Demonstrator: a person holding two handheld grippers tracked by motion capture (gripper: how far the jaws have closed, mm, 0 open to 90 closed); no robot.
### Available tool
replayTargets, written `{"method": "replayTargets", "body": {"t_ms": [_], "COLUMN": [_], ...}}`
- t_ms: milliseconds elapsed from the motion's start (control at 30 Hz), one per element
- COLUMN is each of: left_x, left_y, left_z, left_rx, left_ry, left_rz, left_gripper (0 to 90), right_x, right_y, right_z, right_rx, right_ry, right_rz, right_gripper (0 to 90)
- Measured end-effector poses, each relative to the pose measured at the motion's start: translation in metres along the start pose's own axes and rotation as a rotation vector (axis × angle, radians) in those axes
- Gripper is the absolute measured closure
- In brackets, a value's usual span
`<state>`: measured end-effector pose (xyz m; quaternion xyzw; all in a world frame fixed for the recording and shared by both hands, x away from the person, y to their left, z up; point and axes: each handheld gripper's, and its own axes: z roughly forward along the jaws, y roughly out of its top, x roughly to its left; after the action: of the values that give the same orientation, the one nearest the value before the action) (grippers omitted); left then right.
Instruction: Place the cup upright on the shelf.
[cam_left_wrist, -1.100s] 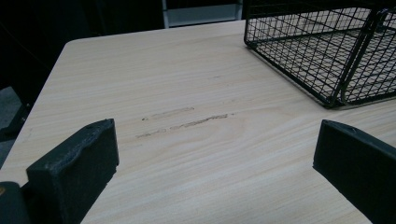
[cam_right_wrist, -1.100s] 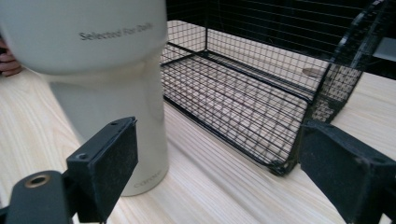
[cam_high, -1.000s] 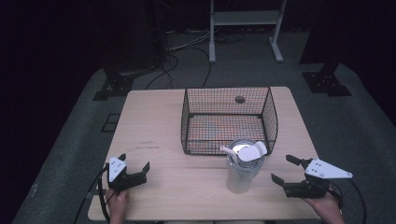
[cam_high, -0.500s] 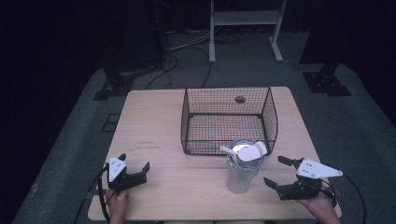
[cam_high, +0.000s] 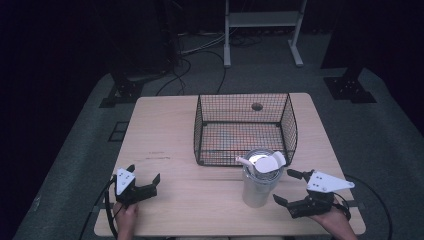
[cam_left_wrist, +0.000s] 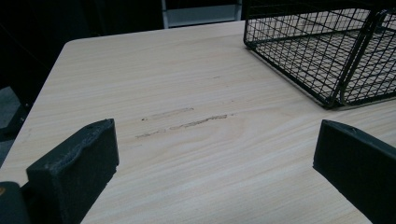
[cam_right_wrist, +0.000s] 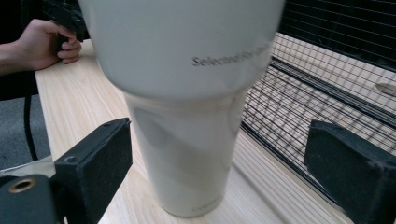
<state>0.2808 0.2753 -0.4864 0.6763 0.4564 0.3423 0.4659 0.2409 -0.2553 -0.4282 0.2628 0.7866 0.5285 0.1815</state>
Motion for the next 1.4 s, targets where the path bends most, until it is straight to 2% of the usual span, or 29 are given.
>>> {"method": "replayTargets", "body": {"t_ms": [67,267,667,967,1400], "left_x": [0.0,0.0,0.0,0.0,0.0], "left_y": [0.0,0.0,0.0,0.0,0.0], "left_z": [0.0,0.0,0.0,0.0,0.0], "left_rx": [-0.001,-0.001,-0.003,-0.004,-0.002], "left_ry": [0.0,0.0,-0.001,-0.002,-0.002], "left_rz": [0.0,0.001,-0.001,0.0,0.0], "left_gripper": [0.0,0.0,0.0,0.0,0.0], "right_x": [0.003,0.007,0.011,0.012,0.013], "right_y": [0.002,0.004,0.005,0.005,0.004], "right_z": [0.005,0.015,0.039,0.05,0.061], "right_rx": [0.0,0.0,-0.02,-0.063,-0.101], "right_ry": [0.021,0.045,0.068,0.057,0.049], "right_rz": [-0.005,-0.01,-0.002,0.014,0.011], "right_gripper": [7.0,6.9,6.8,5.9,5.3]}}
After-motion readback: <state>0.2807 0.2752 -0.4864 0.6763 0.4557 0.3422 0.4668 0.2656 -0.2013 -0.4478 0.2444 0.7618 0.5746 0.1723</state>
